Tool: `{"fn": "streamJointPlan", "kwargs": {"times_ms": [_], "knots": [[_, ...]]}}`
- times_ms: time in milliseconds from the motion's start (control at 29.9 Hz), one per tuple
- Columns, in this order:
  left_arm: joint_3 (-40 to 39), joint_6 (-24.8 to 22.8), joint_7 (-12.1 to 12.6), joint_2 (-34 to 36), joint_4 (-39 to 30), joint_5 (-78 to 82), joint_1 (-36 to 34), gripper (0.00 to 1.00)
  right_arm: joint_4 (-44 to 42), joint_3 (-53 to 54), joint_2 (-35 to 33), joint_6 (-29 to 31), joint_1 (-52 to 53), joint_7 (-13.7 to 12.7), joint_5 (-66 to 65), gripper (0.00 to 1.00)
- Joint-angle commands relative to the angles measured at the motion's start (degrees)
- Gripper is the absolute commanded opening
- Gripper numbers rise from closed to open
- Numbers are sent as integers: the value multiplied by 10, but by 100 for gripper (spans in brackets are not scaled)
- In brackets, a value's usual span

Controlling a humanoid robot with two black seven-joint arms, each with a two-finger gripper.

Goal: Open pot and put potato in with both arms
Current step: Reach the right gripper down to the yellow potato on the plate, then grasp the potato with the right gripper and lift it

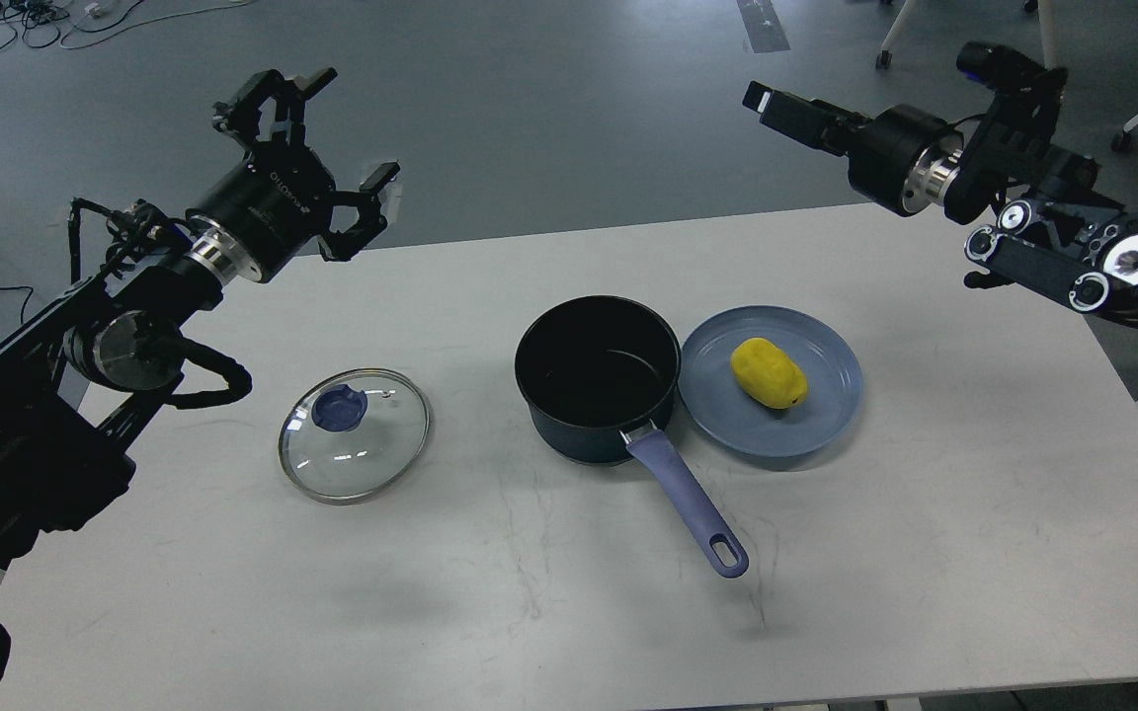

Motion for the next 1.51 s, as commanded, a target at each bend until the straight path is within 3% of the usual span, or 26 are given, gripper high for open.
{"fn": "streamJointPlan", "kwargs": {"times_ms": [0, 1004, 1137, 1238, 1305, 1338, 1405, 1472], "knots": [[0, 0, 1, 1, 0, 0, 2, 98, -1, -86, 0, -25, 16, 2, -12, 100], [2, 0, -7, 11, 2, 8, 25, 98, 24, -149, 41, -58, -84, -3, -15, 96], [2, 0, -7, 21, 1, 8, 25, 98, 24, -151, 44, -58, -93, -2, -17, 92], [2, -1, -7, 29, 1, 8, 25, 98, 21, -156, 54, -58, -95, -2, -17, 85], [2, 0, -8, 34, 1, 8, 27, 98, 18, -170, 61, -59, -95, -2, -19, 71], [2, 0, -8, 34, 1, 8, 27, 98, 18, -170, 61, -59, -95, -2, -19, 71], [2, -1, -8, 36, 1, 8, 29, 98, 16, -185, 63, -60, -95, -1, -25, 49], [2, 0, -8, 38, 1, 8, 29, 98, 14, -190, 68, -60, -94, 0, -28, 38]]}}
